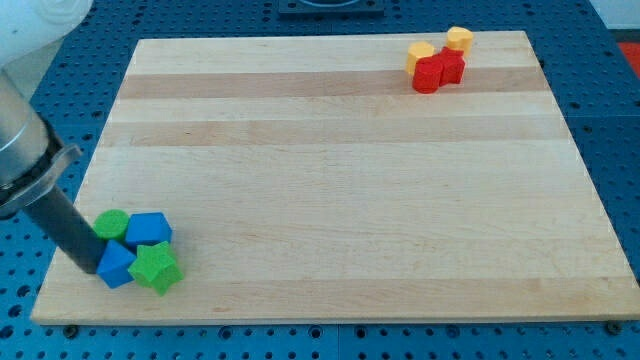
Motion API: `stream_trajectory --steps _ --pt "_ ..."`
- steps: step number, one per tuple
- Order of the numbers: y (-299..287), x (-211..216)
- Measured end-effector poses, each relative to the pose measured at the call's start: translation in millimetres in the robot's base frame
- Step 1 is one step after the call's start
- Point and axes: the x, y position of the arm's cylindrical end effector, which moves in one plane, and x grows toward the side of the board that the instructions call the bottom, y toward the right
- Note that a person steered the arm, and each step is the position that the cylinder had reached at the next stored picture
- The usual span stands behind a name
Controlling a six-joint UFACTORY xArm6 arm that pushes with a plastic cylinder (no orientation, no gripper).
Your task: Slide the red star along with red circle to the center
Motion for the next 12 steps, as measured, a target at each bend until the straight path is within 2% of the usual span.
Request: stream_trajectory --steps 3,5,6,10,12 --pt "23.0 -21.5" --pt "-8.4 -21.9" --pt "-5.0 1.5" --pt "13.1 26.9" --pt "33.3 -4.7"
